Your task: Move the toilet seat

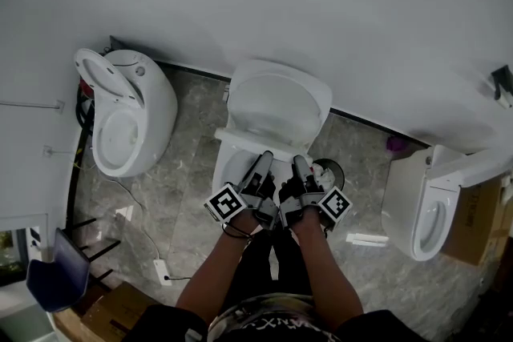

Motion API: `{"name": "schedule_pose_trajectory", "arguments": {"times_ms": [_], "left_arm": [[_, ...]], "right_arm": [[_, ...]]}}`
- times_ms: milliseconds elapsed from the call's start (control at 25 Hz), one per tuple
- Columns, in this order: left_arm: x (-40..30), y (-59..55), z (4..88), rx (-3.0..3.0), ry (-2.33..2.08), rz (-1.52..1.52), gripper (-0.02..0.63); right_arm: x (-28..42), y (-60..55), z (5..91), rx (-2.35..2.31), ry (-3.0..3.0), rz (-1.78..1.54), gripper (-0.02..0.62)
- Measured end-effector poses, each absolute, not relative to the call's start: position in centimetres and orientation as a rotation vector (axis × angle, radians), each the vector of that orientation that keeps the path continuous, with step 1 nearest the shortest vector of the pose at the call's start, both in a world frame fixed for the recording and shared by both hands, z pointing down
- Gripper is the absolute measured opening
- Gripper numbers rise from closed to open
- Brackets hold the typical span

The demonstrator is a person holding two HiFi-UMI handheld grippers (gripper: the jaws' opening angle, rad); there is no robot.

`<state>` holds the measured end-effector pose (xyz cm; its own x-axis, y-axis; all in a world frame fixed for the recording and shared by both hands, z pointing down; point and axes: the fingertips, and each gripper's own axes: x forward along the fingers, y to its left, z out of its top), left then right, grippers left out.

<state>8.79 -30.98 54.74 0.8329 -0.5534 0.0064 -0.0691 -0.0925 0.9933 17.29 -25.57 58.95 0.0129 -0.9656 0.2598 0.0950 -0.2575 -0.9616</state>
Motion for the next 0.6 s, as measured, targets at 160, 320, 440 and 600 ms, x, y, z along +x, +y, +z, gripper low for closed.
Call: {"name": "schedule_pose_trajectory", "arguments": {"times_ms": [160,320,440,600], "left_arm": [[10.4,-33.0,54.8,1.647,-0.497,-0.436,0.137],[11.1,-34.0,54.7,1.695,-0.499,-0.42,0.138],[12.0,-34.7,54.4,1.628,-0.492,-0.438,0.138],[12.9,-35.9,54.4,1.669,-0.5,-0.43,0.14]], "right_arm": [[18.8,-27.4,59.2,-1.324,1.001,-1.416,0.19],[19.4,-28.3,58.9,-1.313,1.003,-1.417,0.19],[20.0,-29.1,58.7,-1.322,1.022,-1.413,0.19],[20.9,-30.0,58.6,-1.313,1.033,-1.409,0.19]]}}
